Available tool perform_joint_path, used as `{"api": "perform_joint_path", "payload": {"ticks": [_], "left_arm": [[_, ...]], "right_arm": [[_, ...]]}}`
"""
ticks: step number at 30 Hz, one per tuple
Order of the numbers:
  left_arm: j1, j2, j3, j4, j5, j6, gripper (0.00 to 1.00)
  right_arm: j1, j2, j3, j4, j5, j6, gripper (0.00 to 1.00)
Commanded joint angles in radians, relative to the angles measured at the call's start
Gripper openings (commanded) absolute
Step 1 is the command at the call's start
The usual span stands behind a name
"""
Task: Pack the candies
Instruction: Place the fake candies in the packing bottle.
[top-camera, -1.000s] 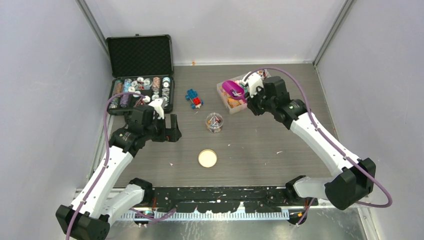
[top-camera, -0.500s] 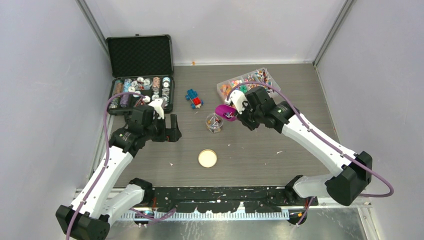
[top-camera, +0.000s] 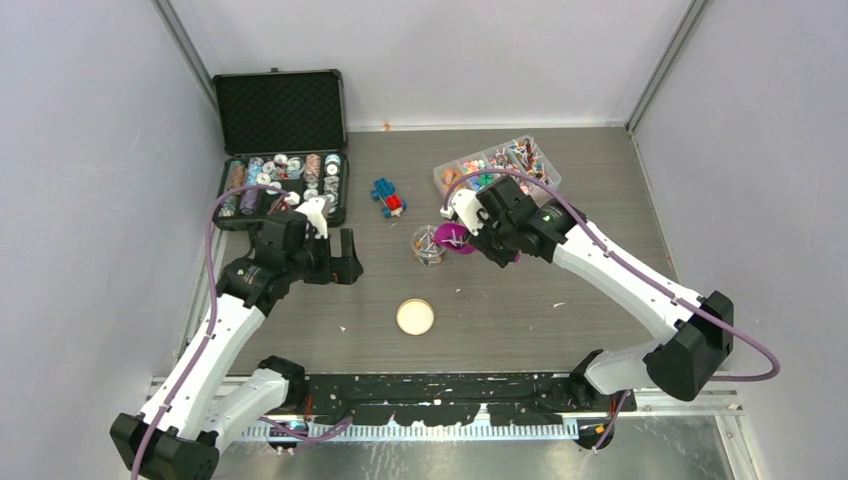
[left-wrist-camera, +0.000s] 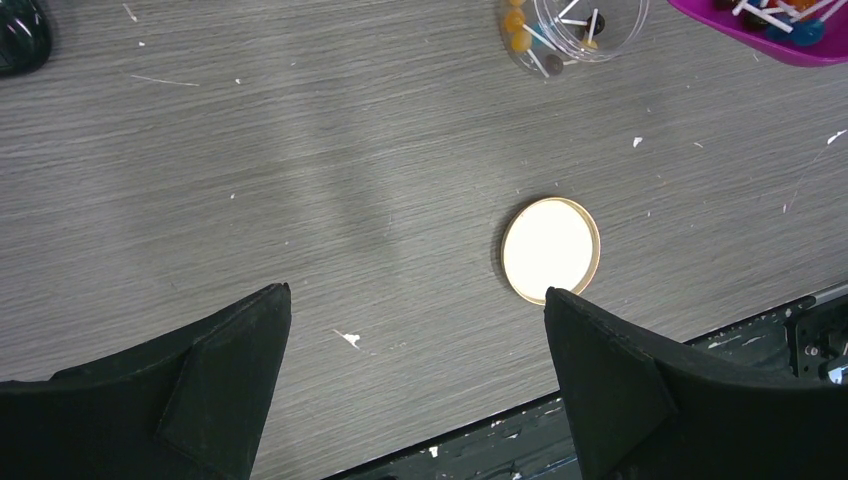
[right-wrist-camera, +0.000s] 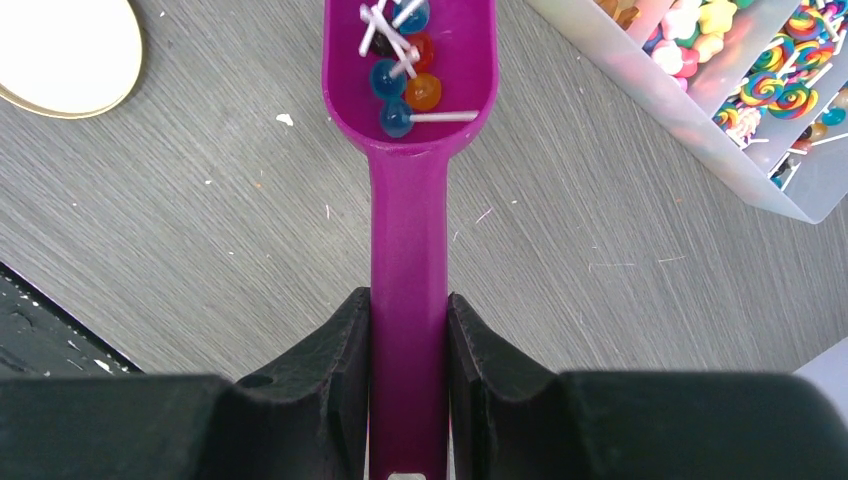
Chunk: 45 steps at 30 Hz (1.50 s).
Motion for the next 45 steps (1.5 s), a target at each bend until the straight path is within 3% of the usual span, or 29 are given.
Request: {"api": "perform_joint_path", "payload": {"ticks": [1, 45], "left_arm": [[-0.005, -0.019, 0.011, 0.026, 0.004, 0.012, 1.00], [-0.010, -0.031, 0.011, 0.022, -0.010, 0.011, 1.00]], "right_arm": [[0.016, 0.019, 0.063, -0.007, 0.031, 0.005, 0.00], [0.080, 0.207, 0.287, -0.245, 0.165, 0.016, 0.01]]}}
